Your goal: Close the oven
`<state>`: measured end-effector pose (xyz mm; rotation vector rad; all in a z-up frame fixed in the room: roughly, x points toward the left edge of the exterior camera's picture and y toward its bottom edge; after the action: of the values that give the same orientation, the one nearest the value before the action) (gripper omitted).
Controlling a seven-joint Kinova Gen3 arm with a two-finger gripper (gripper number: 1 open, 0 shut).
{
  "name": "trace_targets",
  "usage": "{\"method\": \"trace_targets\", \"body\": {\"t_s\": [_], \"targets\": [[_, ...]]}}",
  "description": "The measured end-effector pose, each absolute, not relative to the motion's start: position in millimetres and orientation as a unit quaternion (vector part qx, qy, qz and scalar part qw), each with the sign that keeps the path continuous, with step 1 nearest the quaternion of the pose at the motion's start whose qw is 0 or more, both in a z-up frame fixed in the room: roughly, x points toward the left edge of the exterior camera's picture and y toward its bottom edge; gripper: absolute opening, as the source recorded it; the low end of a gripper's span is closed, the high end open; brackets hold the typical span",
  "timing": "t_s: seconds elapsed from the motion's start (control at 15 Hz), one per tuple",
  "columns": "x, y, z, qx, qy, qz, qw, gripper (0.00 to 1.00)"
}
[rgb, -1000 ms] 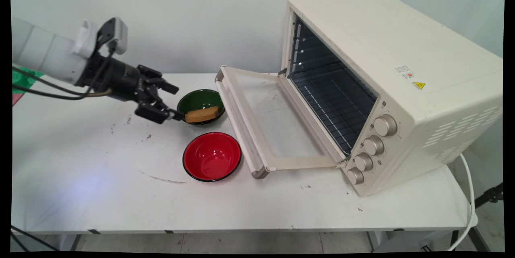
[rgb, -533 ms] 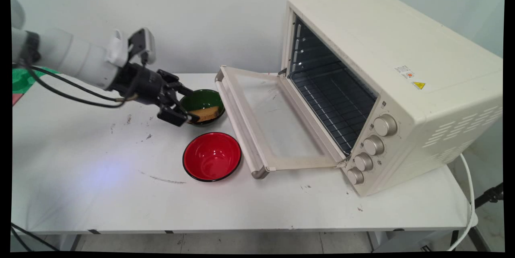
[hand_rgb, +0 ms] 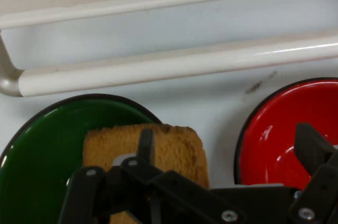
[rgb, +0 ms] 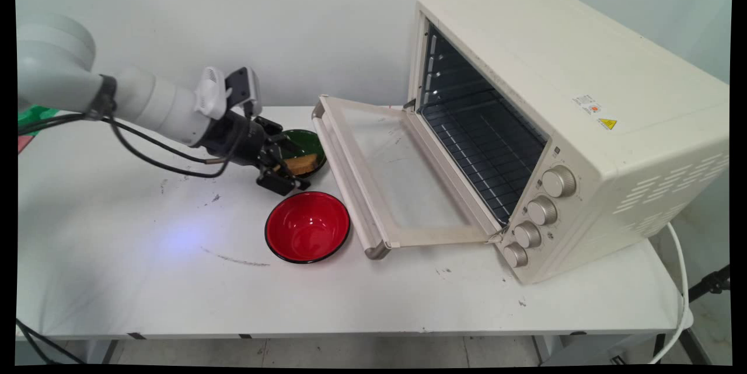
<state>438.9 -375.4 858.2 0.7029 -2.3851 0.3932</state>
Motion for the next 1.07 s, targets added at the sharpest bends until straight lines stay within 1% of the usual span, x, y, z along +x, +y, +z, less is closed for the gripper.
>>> {"method": "trace_targets", "body": {"t_s": [0.07,0.13,0.4,1.07], "targets": [[437,-377,855,0.267,-0.902,0.149,0.306,1.0],[434,-380,851,0.267,-0.902,0.149,0.306,0.0],[424,-388,840,0.264,-0.902,0.149,0.307,0.0],[403,-410,825,0.239,-0.904,0.158,0.318,0.0]]}}
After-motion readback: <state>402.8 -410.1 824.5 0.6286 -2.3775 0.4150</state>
